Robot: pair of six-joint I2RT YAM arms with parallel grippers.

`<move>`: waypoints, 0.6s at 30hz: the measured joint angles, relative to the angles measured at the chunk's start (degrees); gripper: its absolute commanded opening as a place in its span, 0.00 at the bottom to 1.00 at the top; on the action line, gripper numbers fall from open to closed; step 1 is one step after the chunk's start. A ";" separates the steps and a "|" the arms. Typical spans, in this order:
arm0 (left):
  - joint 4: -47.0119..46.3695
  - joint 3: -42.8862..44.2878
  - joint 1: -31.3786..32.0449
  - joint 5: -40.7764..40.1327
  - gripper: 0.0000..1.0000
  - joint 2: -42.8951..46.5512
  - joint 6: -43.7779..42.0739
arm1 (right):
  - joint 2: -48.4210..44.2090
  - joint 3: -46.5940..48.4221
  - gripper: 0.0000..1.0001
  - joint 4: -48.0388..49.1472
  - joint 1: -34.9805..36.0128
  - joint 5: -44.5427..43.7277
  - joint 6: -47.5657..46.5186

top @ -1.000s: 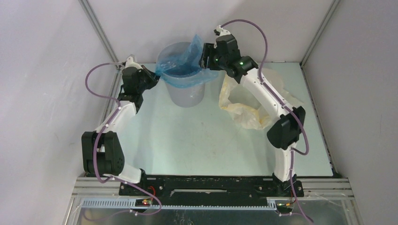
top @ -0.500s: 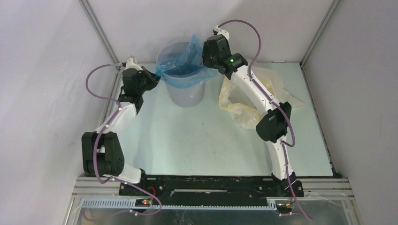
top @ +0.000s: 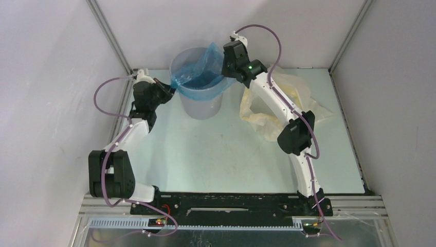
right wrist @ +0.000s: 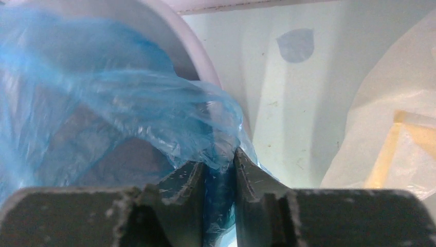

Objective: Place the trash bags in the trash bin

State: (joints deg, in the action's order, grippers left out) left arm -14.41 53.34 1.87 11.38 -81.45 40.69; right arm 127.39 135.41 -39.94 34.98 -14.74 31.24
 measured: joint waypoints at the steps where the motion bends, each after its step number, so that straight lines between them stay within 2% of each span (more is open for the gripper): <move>1: 0.02 -0.26 -0.11 0.04 0.04 0.44 0.02 | 0.00 0.02 0.17 0.04 -0.15 -0.09 -0.02; 8: 1.38 -1.60 -0.28 4.20 0.07 4.20 1.05 | -0.72 0.02 0.03 -2.05 -0.94 -1.01 -1.18; 12: 1.14 -5.03 0.66 6.34 0.11 8.96 2.84 | -2.86 -0.61 0.01 -5.33 -0.98 -0.90 -2.75; 14: 1.27 -6.86 1.73 6.93 0.17 11.78 3.08 | -4.66 -1.16 0.01 -7.45 -1.18 -0.42 -3.32; 18: 2.60 -9.79 4.15 7.67 0.41 17.51 3.78 | -9.38 -3.58 0.02 -11.13 -1.73 1.07 -4.11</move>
State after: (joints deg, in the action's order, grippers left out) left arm -11.81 43.55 6.02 19.05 -63.94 44.47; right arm 118.02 131.83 -51.07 33.26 -13.67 27.14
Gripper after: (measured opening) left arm 0.258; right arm 0.158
